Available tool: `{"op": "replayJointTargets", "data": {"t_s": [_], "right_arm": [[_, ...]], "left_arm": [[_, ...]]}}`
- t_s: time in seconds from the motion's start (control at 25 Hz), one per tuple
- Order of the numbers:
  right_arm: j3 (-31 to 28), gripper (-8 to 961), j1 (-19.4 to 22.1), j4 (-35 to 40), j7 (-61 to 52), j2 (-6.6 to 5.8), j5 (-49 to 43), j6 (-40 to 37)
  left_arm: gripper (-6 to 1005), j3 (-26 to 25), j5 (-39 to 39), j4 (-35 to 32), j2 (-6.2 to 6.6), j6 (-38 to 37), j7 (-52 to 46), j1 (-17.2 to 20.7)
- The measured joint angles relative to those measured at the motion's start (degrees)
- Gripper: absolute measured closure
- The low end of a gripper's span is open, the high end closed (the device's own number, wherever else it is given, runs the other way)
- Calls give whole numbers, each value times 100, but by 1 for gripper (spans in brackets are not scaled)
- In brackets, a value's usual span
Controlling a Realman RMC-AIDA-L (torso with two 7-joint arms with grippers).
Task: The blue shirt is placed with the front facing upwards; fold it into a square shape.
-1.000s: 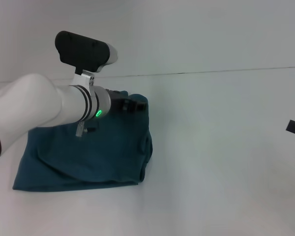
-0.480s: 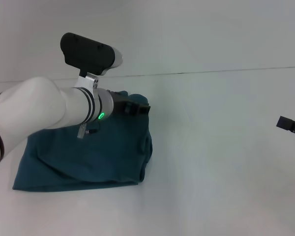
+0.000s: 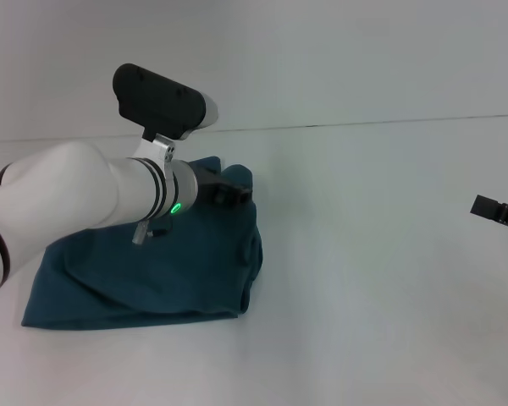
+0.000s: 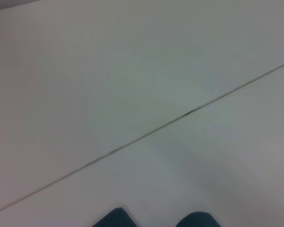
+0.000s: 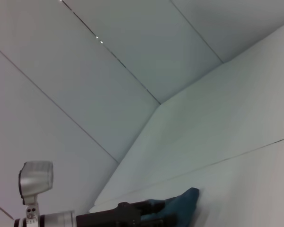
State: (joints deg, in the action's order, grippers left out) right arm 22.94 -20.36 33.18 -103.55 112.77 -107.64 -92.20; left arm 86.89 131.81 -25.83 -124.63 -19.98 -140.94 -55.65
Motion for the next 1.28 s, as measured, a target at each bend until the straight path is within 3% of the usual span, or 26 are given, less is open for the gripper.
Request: {"op": "replayJointTargets", "data": {"t_s": [0.2, 0.32, 0.52, 0.76, 0.96, 1.0, 1.12, 1.28], "right_arm": [[0, 307, -3, 0, -6, -1, -3, 27], [0, 307, -3, 2, -7, -1, -3, 27], [0, 307, -10, 4, -12, -2, -3, 27], [0, 307, -12, 4, -54, -1, -2, 29], [0, 306, -12, 5, -68, -1, -2, 35], [0, 306, -12, 4, -69, -1, -2, 35], [0, 306, -11, 5, -72, -1, -2, 37], [0, 306, -11, 5, -121, -1, -1, 36]], "left_arm": [[301, 3, -32, -21, 6, 5, 2, 25], [536, 4, -37, -70, 8, 15, 4, 50], [787, 3, -21, -97, 9, 16, 5, 54], [877, 1, -15, -178, 9, 16, 6, 114], [951, -20, -47, -769, 3, -7, -41, 480], [966, -15, -166, -1261, 4, -34, -80, 754], [967, -39, -323, -1492, 15, -40, -89, 883], [968, -87, -342, -1196, 11, 124, -131, 703]]}}
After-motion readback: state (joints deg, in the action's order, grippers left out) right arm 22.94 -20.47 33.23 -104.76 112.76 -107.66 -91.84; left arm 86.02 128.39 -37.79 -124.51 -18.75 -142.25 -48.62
